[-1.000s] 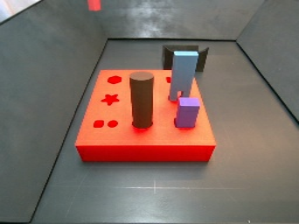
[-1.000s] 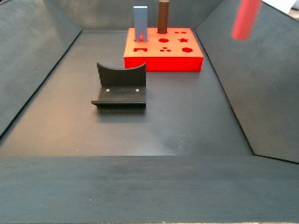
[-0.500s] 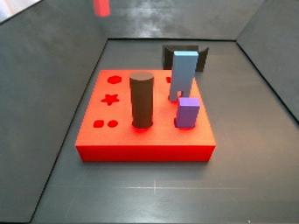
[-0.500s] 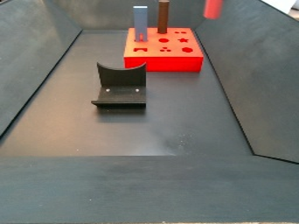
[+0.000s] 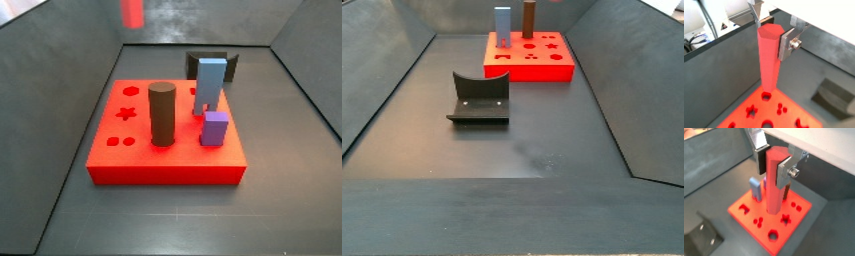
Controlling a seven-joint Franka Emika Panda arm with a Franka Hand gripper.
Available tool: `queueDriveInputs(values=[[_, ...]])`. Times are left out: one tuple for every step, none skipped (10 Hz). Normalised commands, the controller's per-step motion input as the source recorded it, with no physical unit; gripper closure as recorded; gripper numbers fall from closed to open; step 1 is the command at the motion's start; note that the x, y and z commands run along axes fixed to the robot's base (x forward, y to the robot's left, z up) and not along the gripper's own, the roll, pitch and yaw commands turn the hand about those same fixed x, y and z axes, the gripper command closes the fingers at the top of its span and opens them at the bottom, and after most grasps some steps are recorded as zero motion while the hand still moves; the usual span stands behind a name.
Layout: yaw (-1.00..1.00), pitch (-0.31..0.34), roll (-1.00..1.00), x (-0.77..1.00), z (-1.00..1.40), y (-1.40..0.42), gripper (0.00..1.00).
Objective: Pick up the hexagon object. Move up. Move to above the board. Insert the hexagon object.
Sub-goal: Move to above the board, then insert the hexagon object.
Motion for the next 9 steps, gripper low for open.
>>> queueDriveInputs(values=[[0.0,0.159,0.01,0.61,0.18,-1.0,1.0],[0.0,0.158,0.01,0.51,0.16,-0.81,1.0],[0.01,0.129,0.03,0.27,0.08,-0.36,1.0],[0.01,0.105,0.04,0.19,0.06,-0.25,1.0],[0.03,0.0,0.0,0.0,0.0,0.09,1.0],[0.09,0.0,0.1,-0.12,-0.13,0.37,1.0],[0.01,0.001,0.1,-0.41,-0.27,0.66,1.0],[0.08,-0.001,0.09,-0.65,-0.4,0.78,1.0],[0.04,-0.043,0.05,-0.72,-0.52,0.83,1.0]])
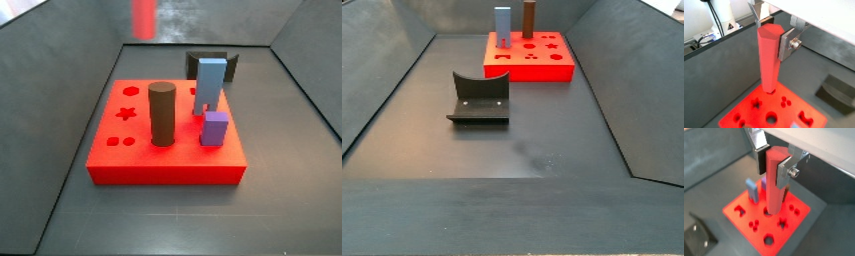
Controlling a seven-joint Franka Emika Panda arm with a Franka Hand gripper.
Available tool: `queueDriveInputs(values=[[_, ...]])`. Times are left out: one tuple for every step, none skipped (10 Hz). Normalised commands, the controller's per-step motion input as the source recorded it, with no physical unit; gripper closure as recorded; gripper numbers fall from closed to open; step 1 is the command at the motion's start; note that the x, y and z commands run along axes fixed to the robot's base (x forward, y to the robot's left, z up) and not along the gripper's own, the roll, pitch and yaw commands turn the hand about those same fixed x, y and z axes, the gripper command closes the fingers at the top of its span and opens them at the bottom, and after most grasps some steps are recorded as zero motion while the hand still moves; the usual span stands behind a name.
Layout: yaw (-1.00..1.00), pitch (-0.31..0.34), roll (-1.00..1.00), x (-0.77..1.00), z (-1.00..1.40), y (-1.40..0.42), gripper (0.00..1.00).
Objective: Pick up the hexagon object. Move up. Move to above the board. Insert the hexagon object.
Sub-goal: Insert the hexagon object.
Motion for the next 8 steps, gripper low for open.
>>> queueDriveInputs(values=[[0.03,-0.117,0.03,-0.82,-0.65,0.82,1.0],[0.06,-0.201,0.0,-0.87,-0.86,0.81,1.0],[0.07,-0.34,-0.16,-0.59,-0.52,0.54,1.0],[0.0,-0.387,-0.23,-0.46,-0.36,0.36,1.0],[0.0,-0.377,-0.2,-0.3,-0.41,0.25,1.0],[0.1,-0.376,-0.11,0.0,-0.47,0.0,1.0],[0.05,-0.264,0.0,0.1,-0.53,-0.23,1.0],[0.0,-0.047,0.04,0.29,-0.47,-0.08,1.0]])
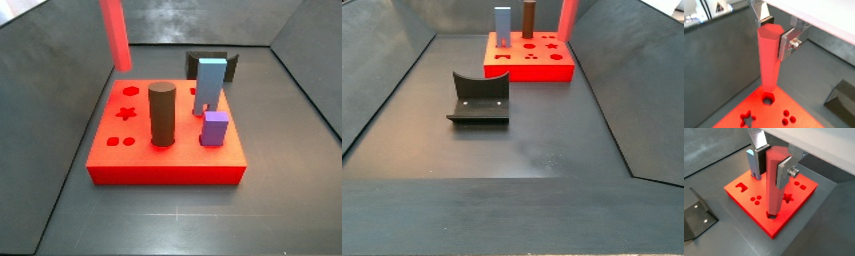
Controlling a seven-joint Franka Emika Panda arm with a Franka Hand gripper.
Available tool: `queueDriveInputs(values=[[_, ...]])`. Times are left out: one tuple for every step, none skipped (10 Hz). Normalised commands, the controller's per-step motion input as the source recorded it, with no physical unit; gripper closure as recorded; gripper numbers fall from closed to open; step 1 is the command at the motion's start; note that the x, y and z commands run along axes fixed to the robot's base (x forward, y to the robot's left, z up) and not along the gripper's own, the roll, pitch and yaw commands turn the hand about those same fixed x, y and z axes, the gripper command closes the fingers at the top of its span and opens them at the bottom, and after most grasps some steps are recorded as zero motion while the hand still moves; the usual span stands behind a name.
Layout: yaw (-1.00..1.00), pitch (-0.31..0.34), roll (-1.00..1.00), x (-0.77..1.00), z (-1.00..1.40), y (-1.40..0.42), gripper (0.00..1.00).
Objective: Pick up the hexagon object. Move up. Move to above the board. Insert the hexagon object.
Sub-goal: Insert the hexagon object.
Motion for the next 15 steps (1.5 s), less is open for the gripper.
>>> queueDriveInputs(values=[[0.0,0.066,0.08,0.53,-0.45,-0.03,1.0],[0.0,0.051,0.02,0.29,-0.49,0.0,1.0],[0.0,0.031,0.0,0.04,-0.33,0.05,1.0],[-0.02,0.027,-0.05,0.1,-0.15,0.09,1.0],[0.0,0.037,0.0,0.0,-0.07,0.09,1.0],[0.0,0.066,0.0,0.0,0.04,0.0,1.0],[0.0,0.067,0.0,0.0,0.02,0.0,1.0],[0.0,0.04,0.01,0.0,-0.15,0.0,1.0],[0.02,0.02,0.01,0.01,-0.19,0.0,1.0],[0.04,0.06,0.07,0.05,-0.25,0.0,1.0],[0.0,0.0,0.0,0.15,-0.2,-0.02,1.0],[0.0,0.0,-0.01,0.15,-0.05,-0.02,1.0],[0.0,0.0,0.0,0.1,0.0,-0.03,1.0],[0.0,0.0,-0.03,0.01,0.0,-0.02,1.0],[0.0,-0.003,0.0,0.0,-0.02,0.0,1.0]])
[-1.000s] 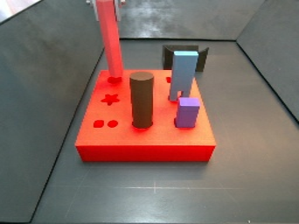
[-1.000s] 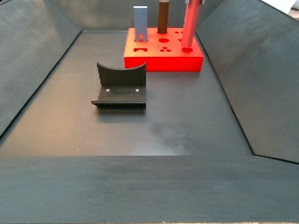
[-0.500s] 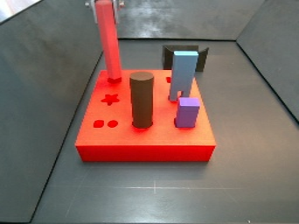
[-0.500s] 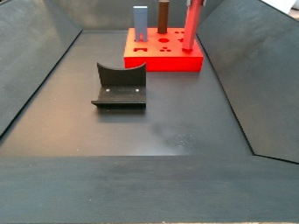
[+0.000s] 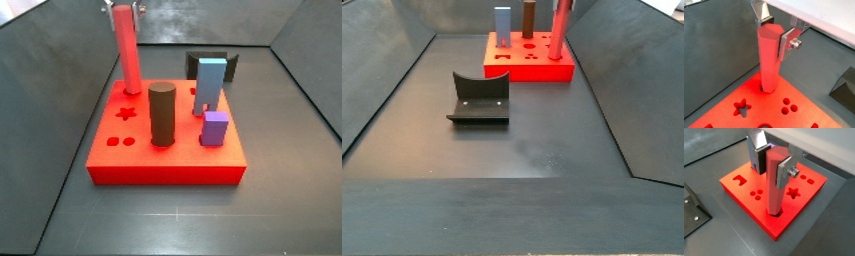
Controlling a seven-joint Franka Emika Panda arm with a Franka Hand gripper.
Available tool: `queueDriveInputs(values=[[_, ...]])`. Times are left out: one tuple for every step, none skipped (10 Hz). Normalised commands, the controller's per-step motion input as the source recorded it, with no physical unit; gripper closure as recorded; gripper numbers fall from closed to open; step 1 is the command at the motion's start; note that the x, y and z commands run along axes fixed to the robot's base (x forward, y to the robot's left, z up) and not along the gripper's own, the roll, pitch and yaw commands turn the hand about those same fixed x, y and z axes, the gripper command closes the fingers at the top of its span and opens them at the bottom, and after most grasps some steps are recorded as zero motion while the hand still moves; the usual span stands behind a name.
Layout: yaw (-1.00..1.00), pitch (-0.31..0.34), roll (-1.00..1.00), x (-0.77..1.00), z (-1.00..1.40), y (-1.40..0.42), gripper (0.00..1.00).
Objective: Pick up the hexagon object. Move up. Move to above the board. Insert the hexagon object.
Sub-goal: Insert the hexagon object.
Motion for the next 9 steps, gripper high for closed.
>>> queueDriveInputs(values=[[0.02,0.0,0.0,-0.05,-0.01,-0.02,1.0],[0.03,0.0,0.0,-0.01,0.0,-0.06,1.0],[0.03,0.0,0.0,-0.01,-0.03,-0.04,1.0],[0.04,0.0,0.0,-0.03,-0.1,-0.04,1.0],[0.05,0.0,0.0,0.0,-0.17,-0.01,1.0],[0.01,0.0,0.0,-0.07,-0.25,0.0,1.0],[0.06,0.0,0.04,-0.05,-0.33,0.0,1.0],[0.02,-0.003,0.03,0.0,-0.57,0.0,1.0],[0.01,-0.031,0.01,0.0,-0.71,0.0,1.0]])
